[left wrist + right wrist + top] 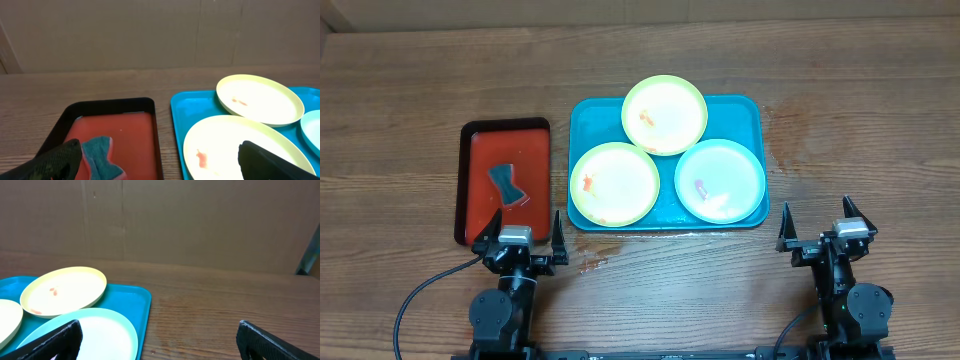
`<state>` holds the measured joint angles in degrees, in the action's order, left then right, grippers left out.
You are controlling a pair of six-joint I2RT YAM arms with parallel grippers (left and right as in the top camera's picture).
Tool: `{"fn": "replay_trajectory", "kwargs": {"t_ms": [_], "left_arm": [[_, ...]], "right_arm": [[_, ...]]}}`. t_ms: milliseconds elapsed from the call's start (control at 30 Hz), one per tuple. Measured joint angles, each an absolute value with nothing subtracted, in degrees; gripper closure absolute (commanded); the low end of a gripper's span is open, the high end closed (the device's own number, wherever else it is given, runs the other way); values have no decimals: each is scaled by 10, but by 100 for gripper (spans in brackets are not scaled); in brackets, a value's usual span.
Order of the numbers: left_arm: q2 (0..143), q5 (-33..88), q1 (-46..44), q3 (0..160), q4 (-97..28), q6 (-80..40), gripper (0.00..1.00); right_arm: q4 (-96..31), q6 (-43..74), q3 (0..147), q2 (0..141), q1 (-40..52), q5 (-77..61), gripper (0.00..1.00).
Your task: Clean dirty plates on tray and stack at the side
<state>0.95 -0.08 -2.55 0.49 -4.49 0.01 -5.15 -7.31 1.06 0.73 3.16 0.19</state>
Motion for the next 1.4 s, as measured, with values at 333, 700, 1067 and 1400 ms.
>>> {"fn": "replay_trajectory", "kwargs": {"t_ms": [333,700,1067,1400], "left_arm": [[10,-1,-25,5,-45,0,0],[10,-1,-25,5,-45,0,0],[10,-1,-25,5,-45,0,0],[10,93,-25,4,22,-60,0]], "right_arm": [[-52,-73,11,7,32,2,0],[-52,-73,11,7,32,2,0],[-52,-73,11,7,32,2,0],[-52,-73,11,7,32,2,0]]}}
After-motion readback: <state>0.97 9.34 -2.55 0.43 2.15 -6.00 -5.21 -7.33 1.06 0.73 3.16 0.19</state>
